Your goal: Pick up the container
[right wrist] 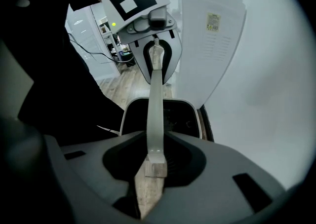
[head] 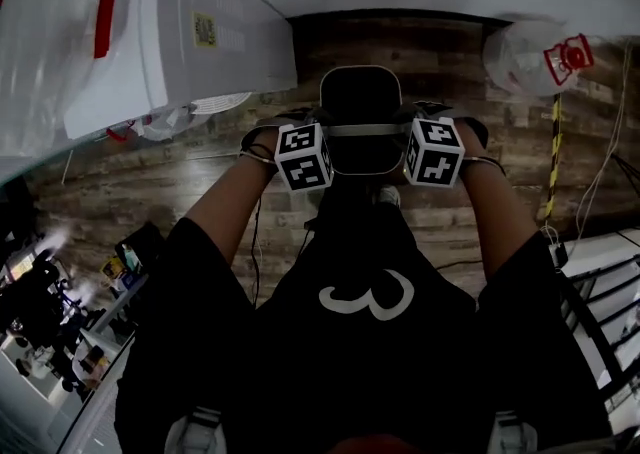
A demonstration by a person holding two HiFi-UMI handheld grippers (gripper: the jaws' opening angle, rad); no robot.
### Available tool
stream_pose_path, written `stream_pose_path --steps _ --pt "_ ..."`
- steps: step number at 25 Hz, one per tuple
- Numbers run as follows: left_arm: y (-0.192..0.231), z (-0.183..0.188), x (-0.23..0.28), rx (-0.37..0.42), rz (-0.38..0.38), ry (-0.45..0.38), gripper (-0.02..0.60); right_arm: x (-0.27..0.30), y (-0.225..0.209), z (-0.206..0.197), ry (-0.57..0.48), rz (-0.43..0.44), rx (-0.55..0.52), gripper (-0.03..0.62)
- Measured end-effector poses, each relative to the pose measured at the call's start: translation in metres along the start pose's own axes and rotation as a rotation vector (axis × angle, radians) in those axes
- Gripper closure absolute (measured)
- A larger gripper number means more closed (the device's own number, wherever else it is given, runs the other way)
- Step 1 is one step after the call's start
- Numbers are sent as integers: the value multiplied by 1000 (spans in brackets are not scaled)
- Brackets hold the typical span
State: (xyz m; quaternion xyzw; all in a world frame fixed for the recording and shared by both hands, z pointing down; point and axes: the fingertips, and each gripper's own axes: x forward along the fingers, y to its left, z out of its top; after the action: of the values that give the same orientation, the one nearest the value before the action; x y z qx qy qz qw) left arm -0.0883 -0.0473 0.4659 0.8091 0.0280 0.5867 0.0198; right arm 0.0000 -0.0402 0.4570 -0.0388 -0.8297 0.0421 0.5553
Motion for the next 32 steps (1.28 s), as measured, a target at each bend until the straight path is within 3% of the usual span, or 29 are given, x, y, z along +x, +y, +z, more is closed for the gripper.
stream_pose_path --steps 14,25,32 --pt "-70 100 -135 25 22 -44 500 -165 81 14 19 -4 -34 496" --pt "-119 145 -215 10 18 -41 500 -251 131 33 -14 3 -64 496" --pt "-133 152 -236 12 33 -12 500 -268 148 39 -23 9 -50 496"
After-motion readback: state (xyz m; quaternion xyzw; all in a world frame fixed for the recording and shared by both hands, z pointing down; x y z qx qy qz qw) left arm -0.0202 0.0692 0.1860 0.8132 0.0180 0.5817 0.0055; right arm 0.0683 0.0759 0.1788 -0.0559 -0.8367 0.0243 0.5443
